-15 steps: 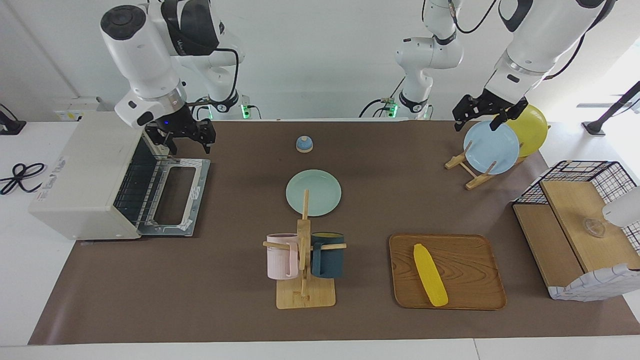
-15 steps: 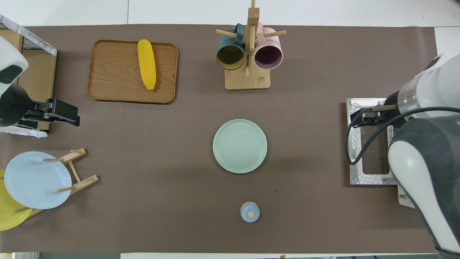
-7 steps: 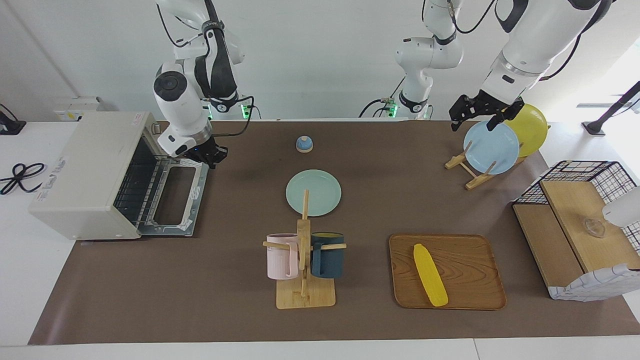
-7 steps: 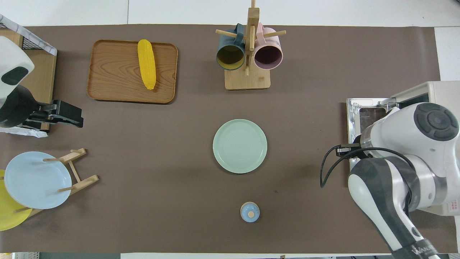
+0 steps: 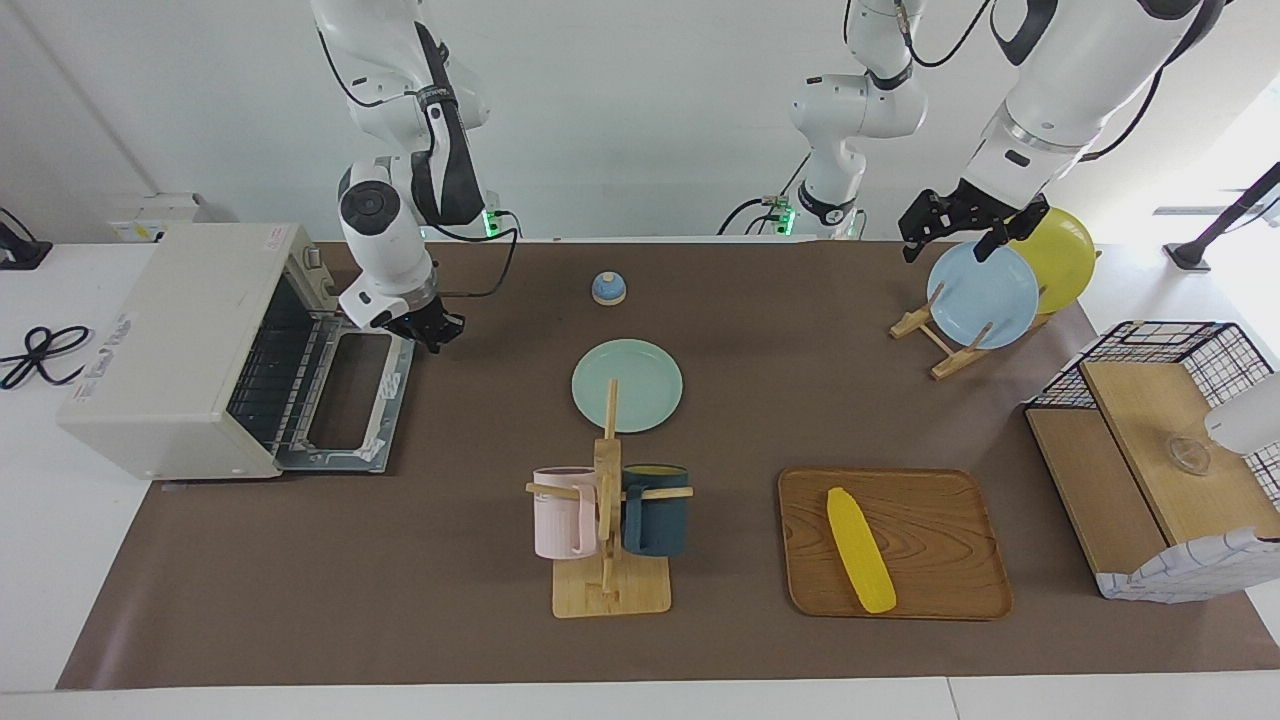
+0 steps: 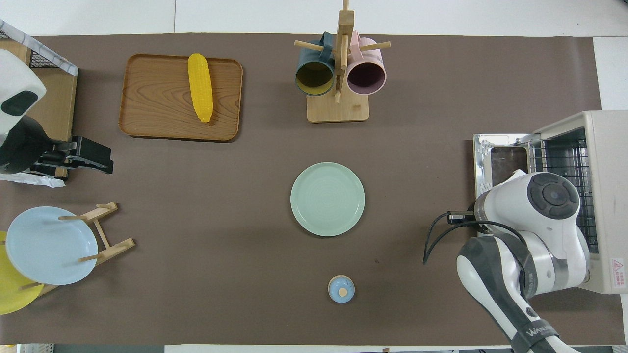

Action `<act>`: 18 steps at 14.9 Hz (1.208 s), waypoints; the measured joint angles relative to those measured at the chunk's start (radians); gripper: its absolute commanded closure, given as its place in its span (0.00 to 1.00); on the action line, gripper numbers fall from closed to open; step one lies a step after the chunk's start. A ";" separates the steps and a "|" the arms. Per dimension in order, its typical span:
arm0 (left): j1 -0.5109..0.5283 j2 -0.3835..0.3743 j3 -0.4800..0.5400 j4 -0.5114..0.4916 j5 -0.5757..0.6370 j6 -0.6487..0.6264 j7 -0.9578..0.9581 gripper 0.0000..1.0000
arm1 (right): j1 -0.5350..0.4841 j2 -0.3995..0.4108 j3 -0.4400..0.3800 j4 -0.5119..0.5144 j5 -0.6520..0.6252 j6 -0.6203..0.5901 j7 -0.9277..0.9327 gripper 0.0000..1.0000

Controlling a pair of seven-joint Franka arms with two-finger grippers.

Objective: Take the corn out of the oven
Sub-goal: 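Push the toaster oven door closed with the right gripper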

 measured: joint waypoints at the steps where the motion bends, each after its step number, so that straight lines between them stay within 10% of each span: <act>1: 0.001 0.000 0.000 0.000 0.000 0.000 0.000 0.00 | 0.000 0.001 0.000 -0.011 -0.014 0.023 0.015 1.00; 13: 0.005 -0.002 0.000 0.000 0.000 0.000 0.000 0.00 | 0.009 0.003 0.004 -0.072 -0.271 0.074 0.170 1.00; 18: 0.006 -0.003 0.000 0.000 0.000 0.001 0.000 0.00 | 0.060 0.006 0.013 0.049 -0.343 -0.154 0.228 1.00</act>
